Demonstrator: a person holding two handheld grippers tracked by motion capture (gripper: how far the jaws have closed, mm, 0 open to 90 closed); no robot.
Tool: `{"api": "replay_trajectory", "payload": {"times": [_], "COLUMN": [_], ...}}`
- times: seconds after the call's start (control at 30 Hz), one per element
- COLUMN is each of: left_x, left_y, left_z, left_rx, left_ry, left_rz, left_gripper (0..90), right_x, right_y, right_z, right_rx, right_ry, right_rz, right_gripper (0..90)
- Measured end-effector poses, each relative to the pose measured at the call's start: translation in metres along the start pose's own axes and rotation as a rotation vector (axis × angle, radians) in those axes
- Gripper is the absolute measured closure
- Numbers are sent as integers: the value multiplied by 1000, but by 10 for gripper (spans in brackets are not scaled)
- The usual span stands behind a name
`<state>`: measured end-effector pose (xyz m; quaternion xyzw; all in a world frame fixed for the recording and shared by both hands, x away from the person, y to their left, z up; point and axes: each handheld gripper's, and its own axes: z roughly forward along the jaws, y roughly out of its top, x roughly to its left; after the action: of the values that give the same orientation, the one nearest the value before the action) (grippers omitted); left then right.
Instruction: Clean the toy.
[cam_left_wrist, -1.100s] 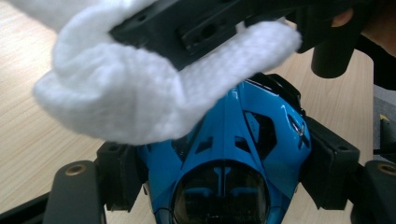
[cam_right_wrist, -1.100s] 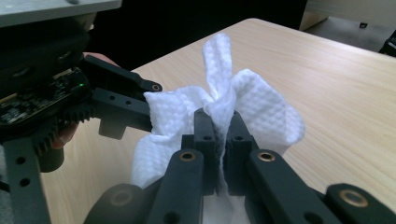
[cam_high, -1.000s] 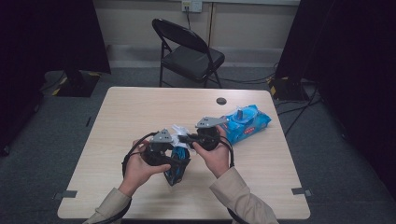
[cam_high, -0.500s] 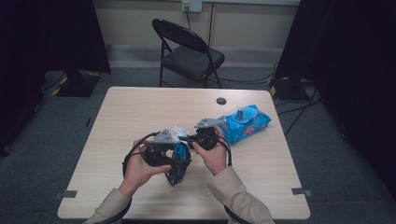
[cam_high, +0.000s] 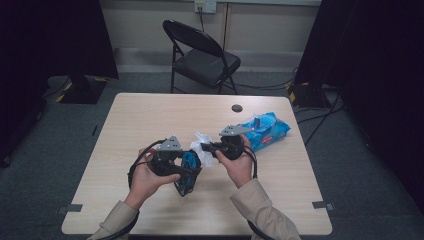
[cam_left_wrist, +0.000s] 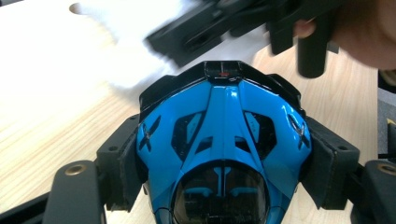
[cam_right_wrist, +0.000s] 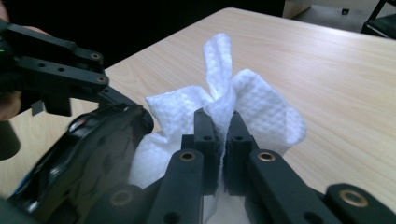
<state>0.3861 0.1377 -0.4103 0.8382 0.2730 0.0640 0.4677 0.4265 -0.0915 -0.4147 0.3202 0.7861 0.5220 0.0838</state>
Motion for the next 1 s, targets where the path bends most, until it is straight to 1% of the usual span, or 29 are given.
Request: {"api": "replay_trajectory", "payload": {"times": [0.17, 0.33, 0.47, 0.5, 0.57, 0.63, 0.73, 0.77, 0.9, 0.93, 1.0], "left_x": [4, 6, 8, 8, 9, 9, 9, 9, 8, 8, 7], "left_y": [0, 2, 2, 2, 2, 2, 2, 2, 2, 2, 2], "left_z": [-4, -8, -9, -9, -10, -10, -10, -10, -9, -8, -6], "left_rx": [-7, -15, -20, -21, -23, -24, -23, -23, -23, -20, -12], "left_ry": [11, 14, 24, 25, 27, 28, 30, 29, 24, 20, 19], "left_rz": [-8, -15, -14, -16, -18, -23, -23, -26, -23, -30, -24], "left_gripper": [260, 260, 260, 260, 260, 260, 260, 260, 260, 260, 260], "right_x": [2, 6, 12, 14, 15, 22, 25, 28, 32, 32, 33], "right_y": [5, 8, 10, 10, 10, 9, 9, 9, 8, 7, 6], "right_z": [-16, -29, -37, -39, -39, -43, -43, -42, -39, -38, -35], "right_rx": [-33, -63, -84, -87, -90, -99, -101, -95, -82, -79, -78], "right_ry": [6, 30, 48, 60, 64, 82, 88, 91, 93, 90, 90], "right_rz": [-15, -27, -44, -50, -50, -61, -70, -81, -95, -97, -97], "right_gripper": [870, 870, 870, 870, 870, 870, 870, 870, 869, 869, 869]}}
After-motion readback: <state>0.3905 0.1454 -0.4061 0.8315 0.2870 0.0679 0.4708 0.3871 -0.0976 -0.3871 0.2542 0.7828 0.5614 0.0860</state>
